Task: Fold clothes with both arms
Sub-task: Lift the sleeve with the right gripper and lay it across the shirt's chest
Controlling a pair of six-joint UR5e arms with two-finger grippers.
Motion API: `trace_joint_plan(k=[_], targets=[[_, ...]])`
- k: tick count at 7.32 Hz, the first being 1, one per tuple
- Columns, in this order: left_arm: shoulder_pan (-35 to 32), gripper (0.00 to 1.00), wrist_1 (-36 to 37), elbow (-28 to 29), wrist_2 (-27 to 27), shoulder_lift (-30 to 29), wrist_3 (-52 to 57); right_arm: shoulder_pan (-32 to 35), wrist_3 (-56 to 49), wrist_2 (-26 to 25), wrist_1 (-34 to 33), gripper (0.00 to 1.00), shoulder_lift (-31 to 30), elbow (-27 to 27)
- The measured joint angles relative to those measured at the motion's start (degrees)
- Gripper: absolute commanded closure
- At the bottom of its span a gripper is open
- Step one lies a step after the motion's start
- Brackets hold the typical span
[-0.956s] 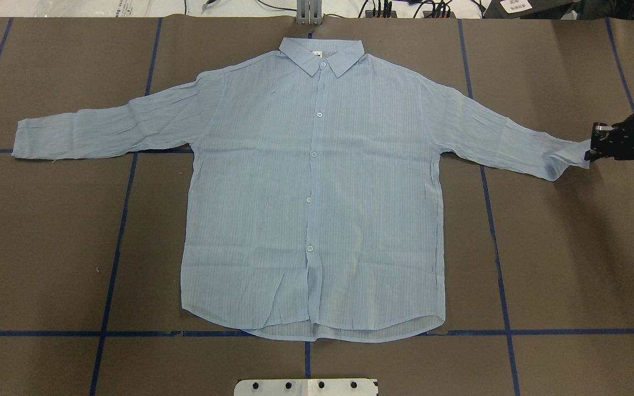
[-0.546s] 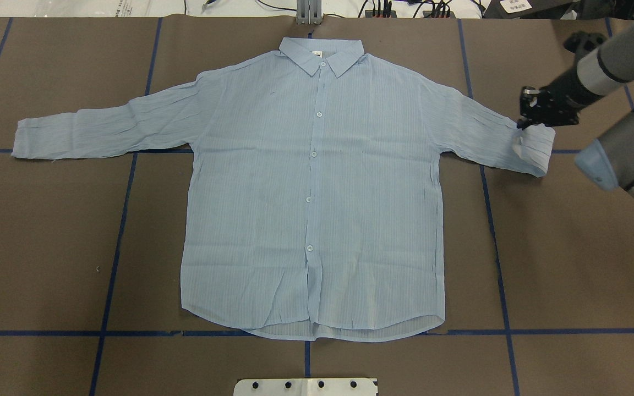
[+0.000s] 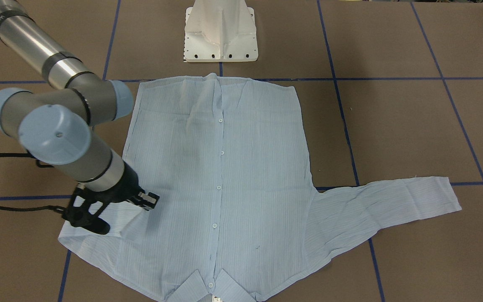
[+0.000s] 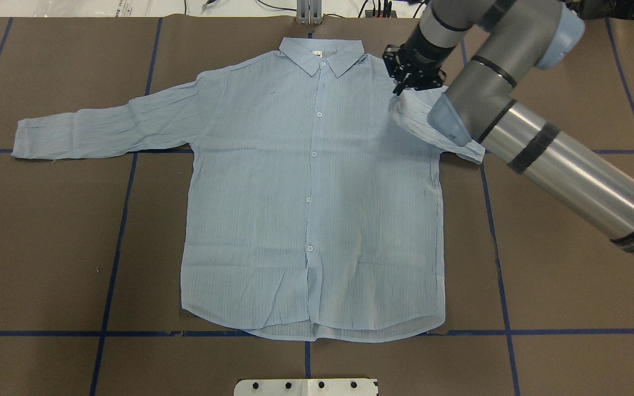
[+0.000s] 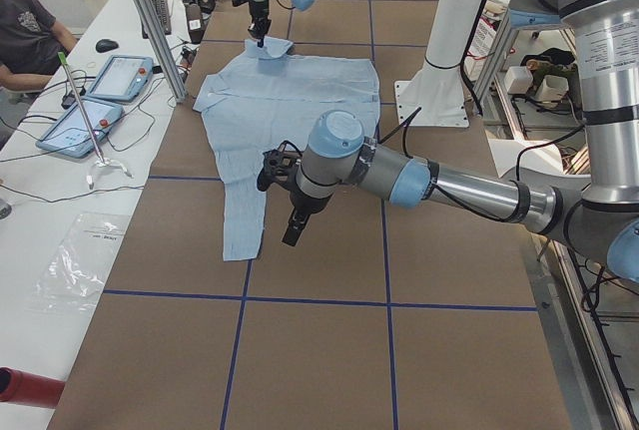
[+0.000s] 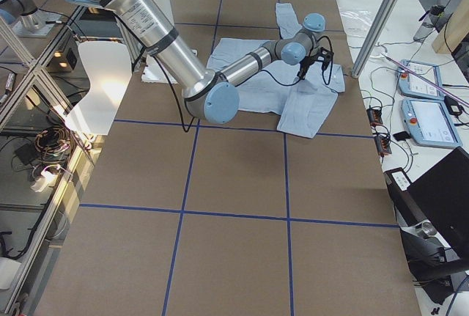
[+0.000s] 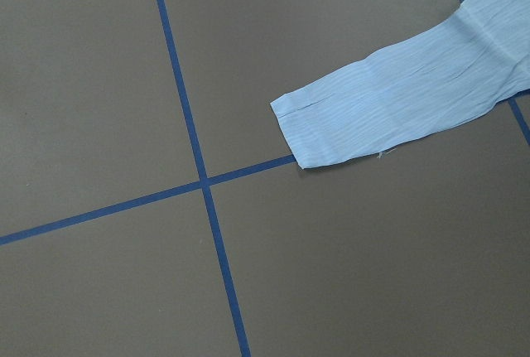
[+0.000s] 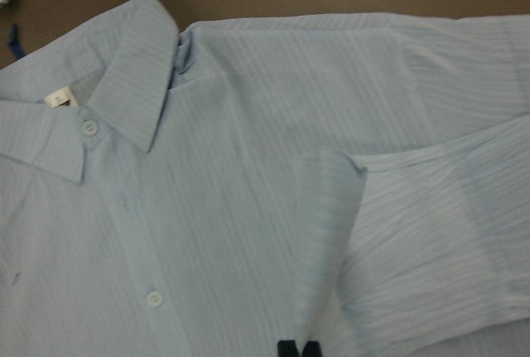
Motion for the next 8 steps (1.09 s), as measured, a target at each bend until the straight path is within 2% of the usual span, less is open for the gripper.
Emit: trace_joint_plan(k=[2, 5, 6, 8], targets=[[0.0, 0.00, 0.0, -0.4, 0.0, 0.0, 0.0, -5.2, 3.4, -4.8, 0.1, 1.00, 7.7, -5.1], [0.0, 0.00, 0.0, -0.6, 0.0, 0.1, 0.0, -9.0, 4.9, -7.1, 5.7, 1.00, 11.7, -9.6], [0.0, 0.00, 0.0, -0.7, 0.0, 0.1, 0.0, -9.5, 5.2, -7.3, 7.0, 0.57, 12.1, -10.8], [0.0, 0.00, 0.1, -0.7, 0.1, 0.2, 0.0, -10.2, 5.9, -7.9, 7.7, 0.02, 12.6, -11.9]])
